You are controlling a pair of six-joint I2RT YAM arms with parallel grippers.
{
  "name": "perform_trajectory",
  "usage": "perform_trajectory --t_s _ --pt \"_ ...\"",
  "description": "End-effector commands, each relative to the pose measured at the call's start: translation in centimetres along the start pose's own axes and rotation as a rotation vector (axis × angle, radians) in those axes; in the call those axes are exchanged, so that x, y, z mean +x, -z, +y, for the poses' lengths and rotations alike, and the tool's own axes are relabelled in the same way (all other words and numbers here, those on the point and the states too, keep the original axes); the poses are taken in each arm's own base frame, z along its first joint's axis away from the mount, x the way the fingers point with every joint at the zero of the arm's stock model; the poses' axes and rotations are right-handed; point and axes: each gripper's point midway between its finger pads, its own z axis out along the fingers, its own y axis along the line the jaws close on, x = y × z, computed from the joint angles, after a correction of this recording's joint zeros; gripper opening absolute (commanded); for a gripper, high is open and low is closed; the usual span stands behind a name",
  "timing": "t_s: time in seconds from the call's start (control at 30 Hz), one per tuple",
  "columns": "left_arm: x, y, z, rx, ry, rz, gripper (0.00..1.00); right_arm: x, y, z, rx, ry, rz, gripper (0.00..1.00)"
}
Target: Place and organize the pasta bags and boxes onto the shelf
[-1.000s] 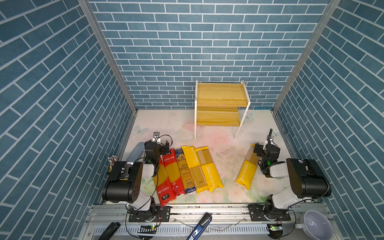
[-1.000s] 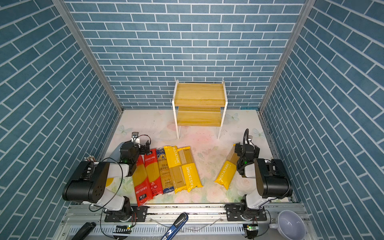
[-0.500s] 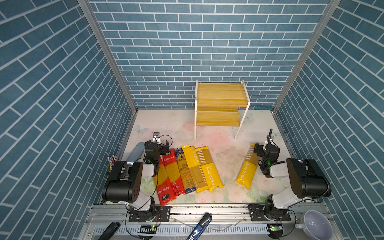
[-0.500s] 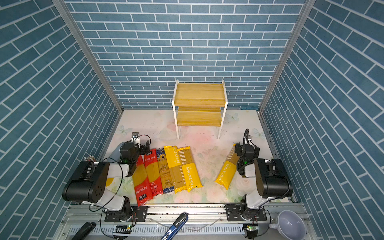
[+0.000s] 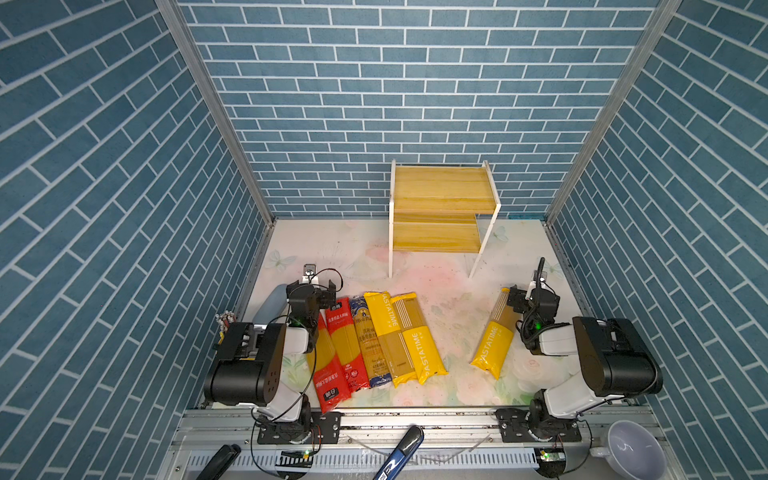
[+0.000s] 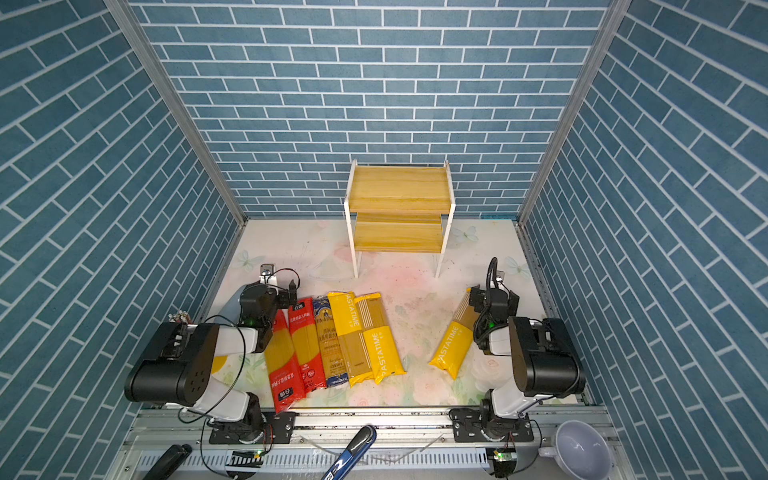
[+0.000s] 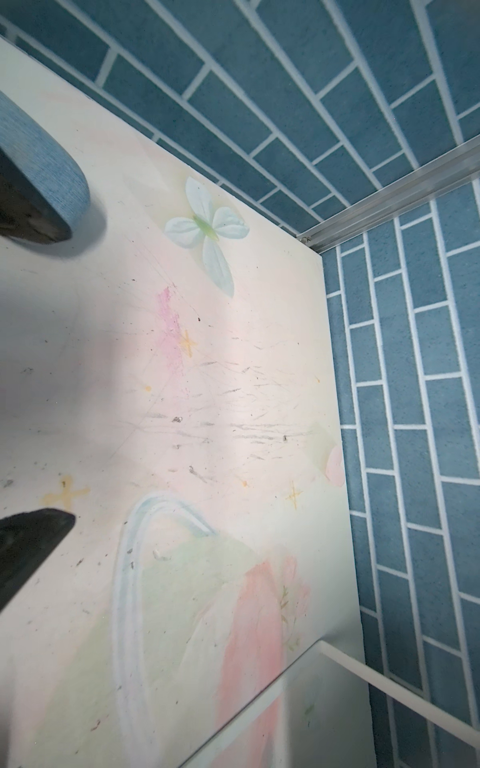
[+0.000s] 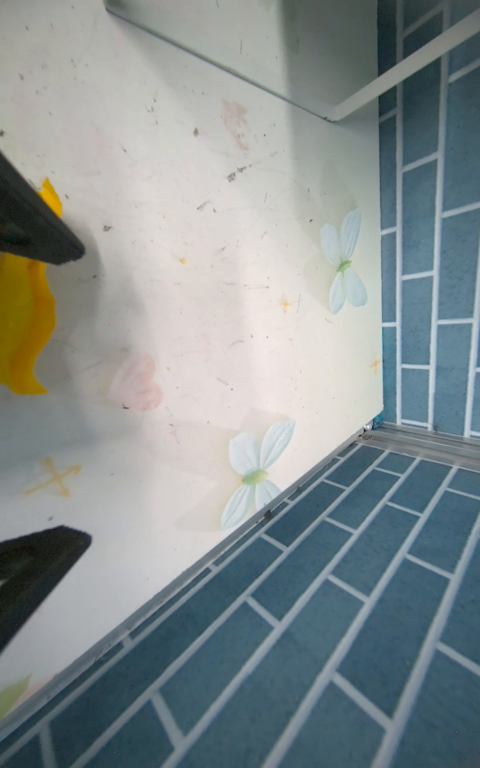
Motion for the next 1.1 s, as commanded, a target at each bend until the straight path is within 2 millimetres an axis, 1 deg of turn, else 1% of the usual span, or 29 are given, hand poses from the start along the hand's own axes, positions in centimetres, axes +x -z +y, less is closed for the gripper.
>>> perform_trajectory --t_s 0.0,0.07,0.1,0.13,0.2,0.27,0.3,0.33,0.37,0.4,0.43,0.47,0.53,0.57,0.6,0.63,0.67,0.7,0.73,0.77,0.8,0.83,0.87,0.93,1.0,1.07 --pt "-1.0 0.1 1.8 -0.090 0.040 -0.013 1.00 -2.5 0.2 -0.2 0.021 -0.027 -0.072 0.99" --pt "-1.8 0.5 2.3 -0.116 0.044 0.003 1.00 -2.6 0.5 -0.1 0.011 -0.022 -0.091 0.99" --pt "-2.3 0.7 2.2 -0.111 0.038 0.002 1.00 -2.7 0.8 0.0 0.004 -0.020 -0.103 0.99" --pt "-2.9 1.2 2.4 -0.123 0.033 -0.001 1.00 -2.7 1.0 0.1 -0.001 -0.022 -0.112 0.99" --pt "-4.2 2.5 3.3 -0.182 0.045 -0.027 1.00 -3.0 1.2 0.1 -0.006 -0.022 -0.127 0.99" --pt "-5.3 4.1 4.6 -0.242 0.121 -0.076 1.00 -3.2 1.2 -0.2 0.012 -0.024 -0.104 0.99" --pt "-5.7 4.6 4.9 -0.249 0.159 -0.097 1.00 -3.7 1.1 -0.6 0.033 -0.015 -0.058 0.99" --pt "-6.3 5.1 5.0 -0.250 0.194 -0.112 1.00 -5.2 1.3 -1.0 0.050 -0.020 -0.011 0.99" --pt "-6.7 5.4 5.2 -0.257 0.220 -0.114 1.00 -7.5 1.7 -1.6 0.077 -0.027 -0.031 0.99" --pt "-7.1 5.8 5.3 -0.266 0.244 -0.105 1.00 -9.5 2.6 -1.9 0.079 -0.056 -0.061 0.99" --pt "-7.8 6.2 5.6 -0.277 0.274 -0.093 1.00 -10.4 3.5 -2.2 0.081 -0.124 -0.061 0.99" --pt "-8.3 6.7 5.9 -0.290 0.303 -0.076 1.00 -10.7 4.3 -2.2 0.069 -0.167 -0.035 0.99" --pt "-9.1 7.8 6.3 -0.302 0.370 -0.014 1.00 -9.9 6.4 -2.5 0.086 -0.214 0.077 0.99" --pt "-9.4 8.3 6.2 -0.294 0.389 0.018 1.00 -9.3 7.3 -2.7 0.095 -0.242 0.124 0.99" --pt "-9.7 8.8 5.9 -0.275 0.410 0.048 1.00 -8.7 8.2 -2.5 0.072 -0.277 0.163 0.99" --pt "-9.9 9.2 5.5 -0.247 0.437 0.074 1.00 -8.3 9.0 -2.2 0.053 -0.344 0.186 0.99" --pt "-9.9 9.6 5.2 -0.233 0.477 0.094 1.00 -7.7 9.9 -2.4 0.057 -0.414 0.218 0.99" --pt "-9.4 10.0 5.0 -0.222 0.559 0.117 1.00 -7.6 10.7 -1.6 -0.006 -0.465 0.236 0.99" --pt "-9.2 10.2 4.4 -0.179 0.621 0.136 1.00 -8.1 11.5 -0.1 -0.127 -0.457 0.236 0.95" --pt "-9.5 10.3 3.6 -0.104 0.641 0.134 1.00 -8.1 12.3 0.8 -0.193 -0.456 0.245 0.89" --pt "-10.0 10.5 2.4 -0.011 0.651 0.132 0.98 -7.6 13.0 0.5 -0.182 -0.466 0.281 0.84" --pt "-10.0 10.8 1.8 0.025 0.636 0.146 0.90 -6.6 13.5 0.0 -0.138 -0.482 0.339 0.81" --pt "-9.8 11.1 1.5 0.033 0.632 0.172 0.87 -5.1 14.0 -0.4 -0.100 -0.480 0.415 0.79" --pt "-9.3 11.7 0.7 0.042 0.595 0.224 0.85 -2.5 15.0 -0.2 -0.076 -0.479 0.564 0.76" --pt "-9.3 12.3 -0.8 0.084 0.561 0.242 0.84 -0.8 15.8 1.0 -0.124 -0.517 0.647 0.74" --pt "-9.1 13.1 -2.6 0.118 0.513 0.266 0.84 0.0 16.6 2.6 -0.206 -0.569 0.685 0.73"
